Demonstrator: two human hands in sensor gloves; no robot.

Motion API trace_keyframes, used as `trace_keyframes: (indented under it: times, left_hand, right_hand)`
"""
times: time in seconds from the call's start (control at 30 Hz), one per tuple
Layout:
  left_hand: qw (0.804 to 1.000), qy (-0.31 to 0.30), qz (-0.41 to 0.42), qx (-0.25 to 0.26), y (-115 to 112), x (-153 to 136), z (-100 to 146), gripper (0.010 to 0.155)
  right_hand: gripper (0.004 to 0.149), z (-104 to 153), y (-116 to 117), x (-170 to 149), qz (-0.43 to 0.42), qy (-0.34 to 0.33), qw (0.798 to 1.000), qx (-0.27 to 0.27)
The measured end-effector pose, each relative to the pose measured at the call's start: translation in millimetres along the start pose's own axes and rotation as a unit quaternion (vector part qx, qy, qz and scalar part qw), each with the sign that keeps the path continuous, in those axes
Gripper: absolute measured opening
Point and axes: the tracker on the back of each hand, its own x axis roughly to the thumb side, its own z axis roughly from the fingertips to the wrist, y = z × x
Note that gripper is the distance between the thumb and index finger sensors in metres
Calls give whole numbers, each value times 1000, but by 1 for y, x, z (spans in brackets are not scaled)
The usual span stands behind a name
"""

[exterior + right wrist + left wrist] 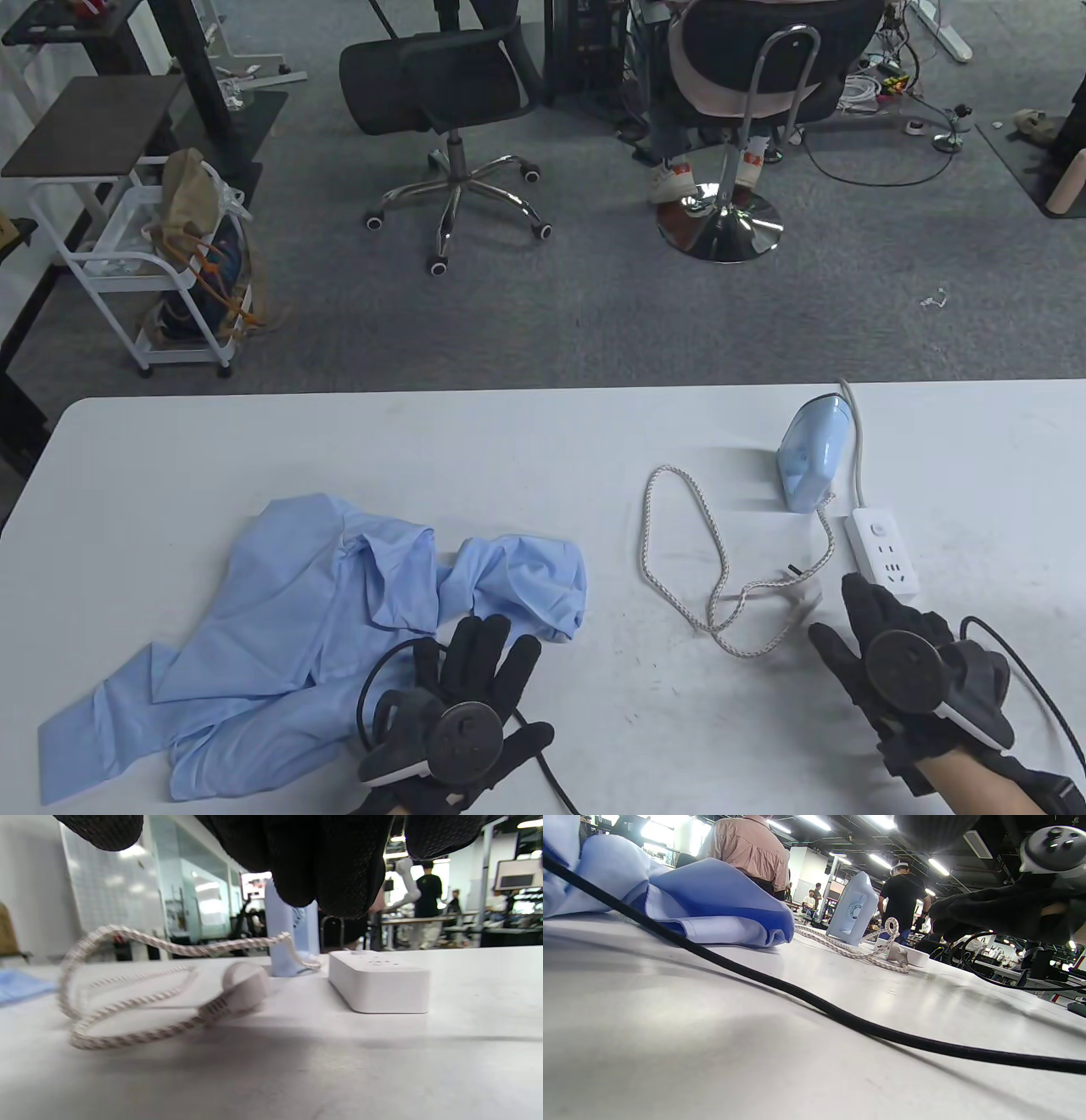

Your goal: Iron long-sleeve shirt with electric iron on table

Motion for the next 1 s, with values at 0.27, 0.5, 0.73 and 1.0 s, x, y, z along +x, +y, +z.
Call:
trace_keyframes:
  times: [0.27, 0.5, 0.73, 1.0]
  left_hand:
    - [1000, -5, -6, -15, -3, 2, -2, 88]
    - [1000, -8, -2, -12, -2, 1, -1, 88]
    - [1000, -12, -4, -21, -3, 1, -2, 88]
    - [1000, -18, -3, -14, -1, 4, -1, 88]
  right_hand:
    - [76, -54, 18, 28, 135, 73, 981, 120]
    - [78, -73, 52, 25, 63, 159, 962, 211]
    - [70, -63, 54, 16, 62, 159, 977, 128]
    - [71, -39, 13, -5, 9, 135, 990, 32]
